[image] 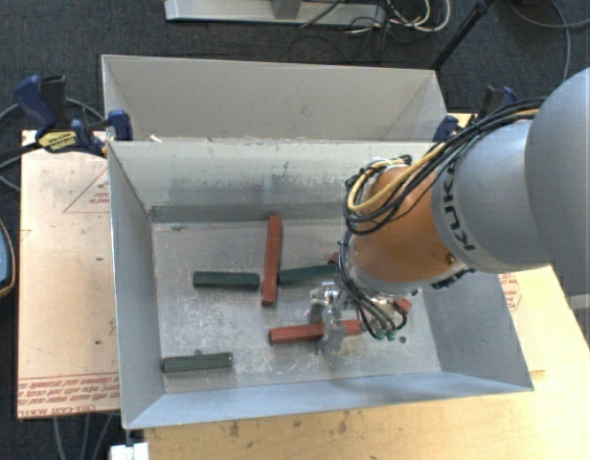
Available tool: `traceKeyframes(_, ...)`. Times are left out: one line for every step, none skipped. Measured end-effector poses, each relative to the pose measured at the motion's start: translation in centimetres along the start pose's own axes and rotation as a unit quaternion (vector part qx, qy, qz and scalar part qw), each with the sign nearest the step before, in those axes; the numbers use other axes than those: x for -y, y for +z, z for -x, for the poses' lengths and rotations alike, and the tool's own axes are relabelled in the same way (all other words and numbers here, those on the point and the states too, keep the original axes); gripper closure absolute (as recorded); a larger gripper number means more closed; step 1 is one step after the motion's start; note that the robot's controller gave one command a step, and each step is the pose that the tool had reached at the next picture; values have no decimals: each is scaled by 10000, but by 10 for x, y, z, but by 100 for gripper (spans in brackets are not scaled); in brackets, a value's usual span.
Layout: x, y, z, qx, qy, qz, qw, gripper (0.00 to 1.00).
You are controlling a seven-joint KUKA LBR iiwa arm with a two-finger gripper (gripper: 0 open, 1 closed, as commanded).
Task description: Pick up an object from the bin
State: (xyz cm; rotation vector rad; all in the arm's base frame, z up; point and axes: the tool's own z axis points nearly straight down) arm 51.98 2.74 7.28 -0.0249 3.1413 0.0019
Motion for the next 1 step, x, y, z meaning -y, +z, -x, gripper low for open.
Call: traceKeyframes(-4, -128, 1, 51, 5, 2, 10000, 100)
